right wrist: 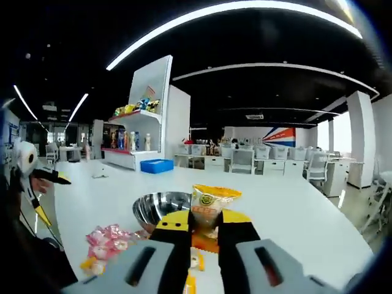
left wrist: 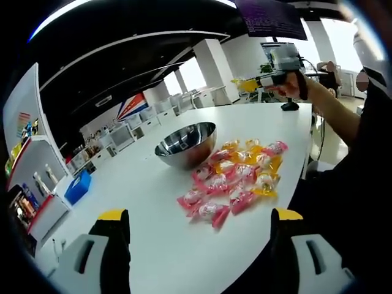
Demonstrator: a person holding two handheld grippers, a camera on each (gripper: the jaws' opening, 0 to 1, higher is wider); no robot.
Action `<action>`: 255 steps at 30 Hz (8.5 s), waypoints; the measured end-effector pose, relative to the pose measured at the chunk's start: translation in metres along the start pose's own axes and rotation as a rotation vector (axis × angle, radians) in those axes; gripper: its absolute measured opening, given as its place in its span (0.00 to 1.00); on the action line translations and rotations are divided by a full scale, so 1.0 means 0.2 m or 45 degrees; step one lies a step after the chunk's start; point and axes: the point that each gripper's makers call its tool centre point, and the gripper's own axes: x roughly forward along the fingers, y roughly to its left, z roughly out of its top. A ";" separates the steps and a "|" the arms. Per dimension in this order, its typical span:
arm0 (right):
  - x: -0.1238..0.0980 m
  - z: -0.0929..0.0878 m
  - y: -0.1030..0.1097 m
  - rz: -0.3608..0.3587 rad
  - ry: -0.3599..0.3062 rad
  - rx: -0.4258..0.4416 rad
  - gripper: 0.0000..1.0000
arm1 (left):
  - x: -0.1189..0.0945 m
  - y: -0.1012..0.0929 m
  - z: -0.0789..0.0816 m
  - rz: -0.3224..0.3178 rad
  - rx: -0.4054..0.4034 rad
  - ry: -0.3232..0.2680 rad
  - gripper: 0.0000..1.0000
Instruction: Pick up the marshmallows scattered on the table and place them into the bowl on the table
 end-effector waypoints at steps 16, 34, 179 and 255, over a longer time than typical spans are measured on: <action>-0.01 0.23 0.08 0.060 -0.077 -0.108 0.12 | -0.01 0.00 0.00 0.002 0.007 0.004 0.93; 0.36 0.60 0.28 0.243 -0.144 -0.221 0.12 | -0.01 0.02 0.01 0.011 0.021 0.005 0.93; 0.99 -0.57 0.37 0.223 0.433 -0.025 0.97 | -0.02 0.05 -0.06 0.002 -0.014 0.023 0.92; -0.49 -0.38 0.25 0.419 0.509 -0.294 0.93 | 0.00 -0.02 -0.03 -0.003 0.007 0.031 0.93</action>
